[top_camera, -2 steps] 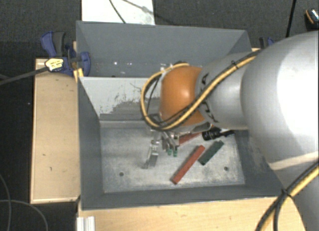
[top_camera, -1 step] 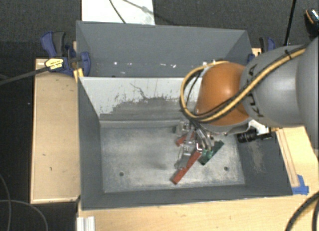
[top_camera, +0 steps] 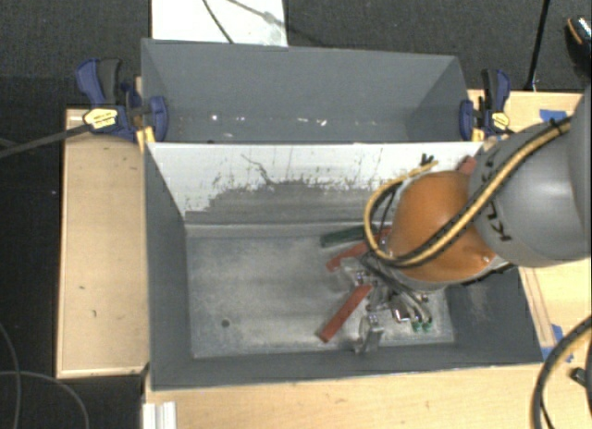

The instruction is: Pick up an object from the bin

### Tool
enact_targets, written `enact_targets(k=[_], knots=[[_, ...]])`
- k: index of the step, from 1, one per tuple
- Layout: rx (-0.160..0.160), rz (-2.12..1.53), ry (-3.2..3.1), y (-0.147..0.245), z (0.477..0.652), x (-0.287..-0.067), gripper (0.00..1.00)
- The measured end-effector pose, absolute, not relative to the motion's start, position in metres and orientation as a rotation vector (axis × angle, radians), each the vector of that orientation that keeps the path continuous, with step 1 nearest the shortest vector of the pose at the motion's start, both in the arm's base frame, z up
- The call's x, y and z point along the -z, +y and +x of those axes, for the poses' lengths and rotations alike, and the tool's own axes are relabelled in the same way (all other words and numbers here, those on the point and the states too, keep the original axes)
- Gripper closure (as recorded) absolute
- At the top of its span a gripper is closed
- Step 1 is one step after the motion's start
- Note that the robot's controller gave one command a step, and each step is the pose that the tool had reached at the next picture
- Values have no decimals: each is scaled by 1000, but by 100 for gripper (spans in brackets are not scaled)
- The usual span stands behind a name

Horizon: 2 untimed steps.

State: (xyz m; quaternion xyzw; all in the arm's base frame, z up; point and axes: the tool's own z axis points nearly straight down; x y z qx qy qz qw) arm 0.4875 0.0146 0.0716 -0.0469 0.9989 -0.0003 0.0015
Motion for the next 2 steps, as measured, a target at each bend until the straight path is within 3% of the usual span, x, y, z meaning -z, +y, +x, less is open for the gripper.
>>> enact_targets(k=[1,2], knots=[[-1,-140,3136,16,487,-72,100],[2,-443,3101,16,499,-204,100]])
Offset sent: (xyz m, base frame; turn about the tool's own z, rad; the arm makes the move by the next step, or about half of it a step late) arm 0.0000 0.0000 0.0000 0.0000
